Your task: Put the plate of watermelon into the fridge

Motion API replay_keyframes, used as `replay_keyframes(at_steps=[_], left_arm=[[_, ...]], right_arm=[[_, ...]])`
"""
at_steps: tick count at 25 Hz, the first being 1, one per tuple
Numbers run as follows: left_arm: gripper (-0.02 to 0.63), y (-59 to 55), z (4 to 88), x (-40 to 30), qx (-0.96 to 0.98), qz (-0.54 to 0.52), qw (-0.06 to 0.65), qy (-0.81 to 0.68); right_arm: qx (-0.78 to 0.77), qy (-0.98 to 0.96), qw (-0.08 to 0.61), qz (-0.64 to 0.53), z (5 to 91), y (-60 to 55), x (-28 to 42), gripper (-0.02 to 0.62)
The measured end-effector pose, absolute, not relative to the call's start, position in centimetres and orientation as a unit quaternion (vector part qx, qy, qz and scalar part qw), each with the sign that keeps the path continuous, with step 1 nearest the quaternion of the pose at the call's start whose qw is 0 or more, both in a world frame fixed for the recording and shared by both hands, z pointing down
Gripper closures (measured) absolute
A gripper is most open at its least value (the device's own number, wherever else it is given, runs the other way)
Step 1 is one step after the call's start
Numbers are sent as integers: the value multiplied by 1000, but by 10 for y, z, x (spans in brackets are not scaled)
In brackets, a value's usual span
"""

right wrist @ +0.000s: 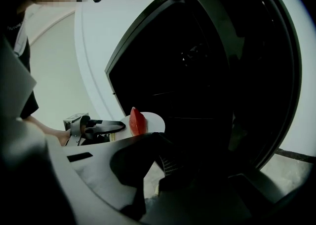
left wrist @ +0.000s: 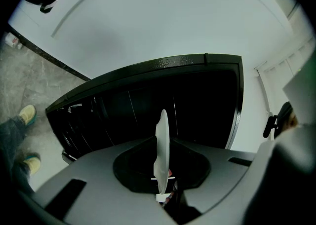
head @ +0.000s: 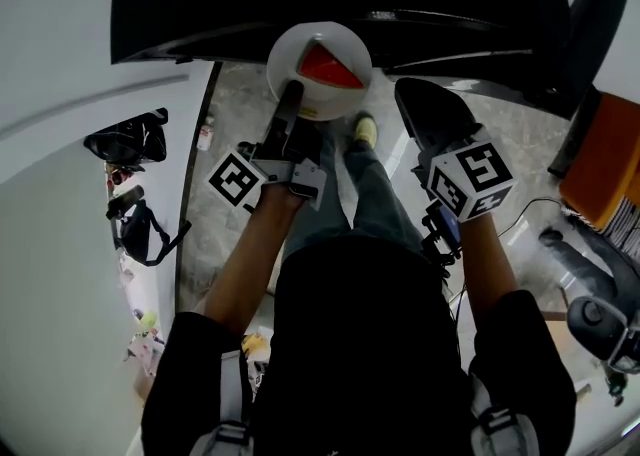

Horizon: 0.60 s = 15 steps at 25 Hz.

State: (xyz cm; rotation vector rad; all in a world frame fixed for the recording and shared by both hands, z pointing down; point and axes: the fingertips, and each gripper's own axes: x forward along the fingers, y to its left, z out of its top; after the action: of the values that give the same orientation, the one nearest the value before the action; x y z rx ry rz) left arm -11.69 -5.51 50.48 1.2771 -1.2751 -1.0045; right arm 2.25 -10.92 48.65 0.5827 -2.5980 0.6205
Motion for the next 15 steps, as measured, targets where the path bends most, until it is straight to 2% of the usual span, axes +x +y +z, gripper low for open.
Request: replay_keyframes(at_steps=[15], left_arm=[[558, -64, 542, -117, 514, -420, 519, -538]], right_arm=[[191, -929, 219, 230, 506, -112, 18, 581]])
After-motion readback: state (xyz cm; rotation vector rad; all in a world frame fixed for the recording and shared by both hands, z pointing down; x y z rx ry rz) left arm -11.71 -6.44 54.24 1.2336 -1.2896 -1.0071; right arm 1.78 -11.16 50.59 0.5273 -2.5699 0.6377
